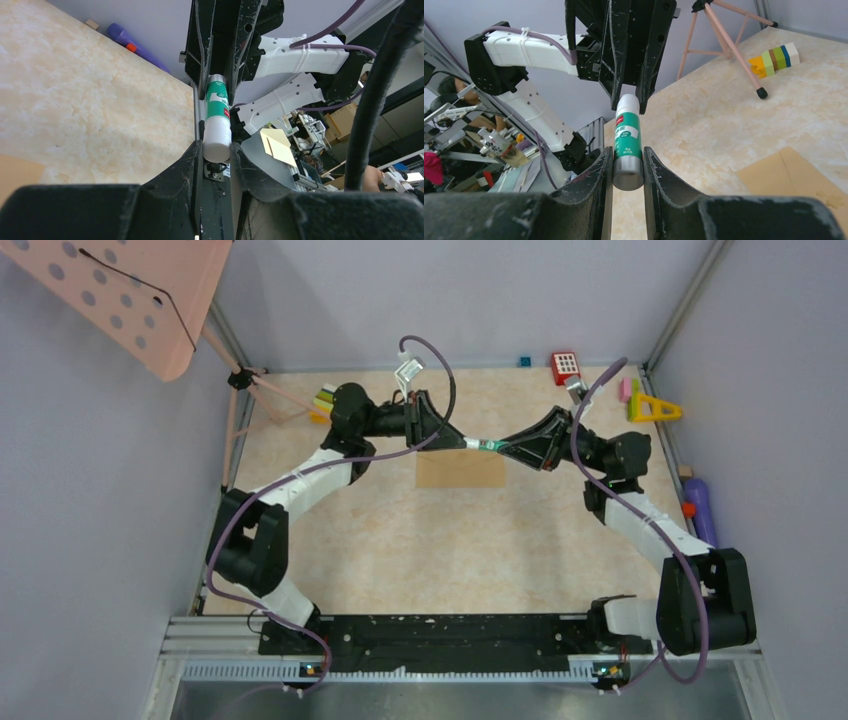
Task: Place the letter into the envelope and seal it
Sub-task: Close the solid glue cap on the solid glue.
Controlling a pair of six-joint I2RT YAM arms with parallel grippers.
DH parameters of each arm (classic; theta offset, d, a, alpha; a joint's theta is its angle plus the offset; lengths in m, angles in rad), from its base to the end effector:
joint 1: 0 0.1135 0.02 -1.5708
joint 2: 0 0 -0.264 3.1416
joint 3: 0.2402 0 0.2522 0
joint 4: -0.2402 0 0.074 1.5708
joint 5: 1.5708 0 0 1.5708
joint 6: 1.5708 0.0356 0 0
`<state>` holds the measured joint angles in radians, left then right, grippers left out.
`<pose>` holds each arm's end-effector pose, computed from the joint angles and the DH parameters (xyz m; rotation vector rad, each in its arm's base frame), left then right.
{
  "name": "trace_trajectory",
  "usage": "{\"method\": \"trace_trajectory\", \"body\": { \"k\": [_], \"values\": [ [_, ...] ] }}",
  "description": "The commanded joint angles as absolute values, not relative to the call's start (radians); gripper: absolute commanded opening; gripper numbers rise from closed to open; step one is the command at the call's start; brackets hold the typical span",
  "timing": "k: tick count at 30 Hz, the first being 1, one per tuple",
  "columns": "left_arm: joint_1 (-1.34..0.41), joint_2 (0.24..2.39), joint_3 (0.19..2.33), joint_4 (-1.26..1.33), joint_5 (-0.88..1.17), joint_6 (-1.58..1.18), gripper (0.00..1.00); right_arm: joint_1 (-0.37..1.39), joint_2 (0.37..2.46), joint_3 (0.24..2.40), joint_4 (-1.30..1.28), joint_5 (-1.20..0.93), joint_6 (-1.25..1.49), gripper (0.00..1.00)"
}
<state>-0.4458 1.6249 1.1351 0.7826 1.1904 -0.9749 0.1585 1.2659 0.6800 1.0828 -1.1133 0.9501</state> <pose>0.3125 -0.1860 0.3400 0.8161 1.5888 -1.8364 0.2486 0.0721 0.3226 -0.6140 1.4059 1.4987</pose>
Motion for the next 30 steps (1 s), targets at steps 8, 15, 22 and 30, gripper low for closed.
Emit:
{"method": "trace_trajectory", "body": {
  "k": [8,15,22,30],
  "values": [
    [-0.482,1.589,1.113,0.819,1.145,-0.94,0.13,0.244,1.268,0.699,0.948,-1.045,0.799,0.0],
    [-0.531,1.594,1.152,0.538,1.16,-0.722,0.13,0.248,1.295,0.703,0.946,-1.045,0.798,0.0],
    [-0.534,1.611,1.177,0.543,1.17,-0.738,0.03,0.249,1.283,0.704,0.913,-1.044,0.77,0.0],
    [-0.554,1.607,1.182,0.494,1.18,-0.685,0.04,0.272,1.309,0.714,0.907,-1.044,0.769,0.0]
  ]
}}
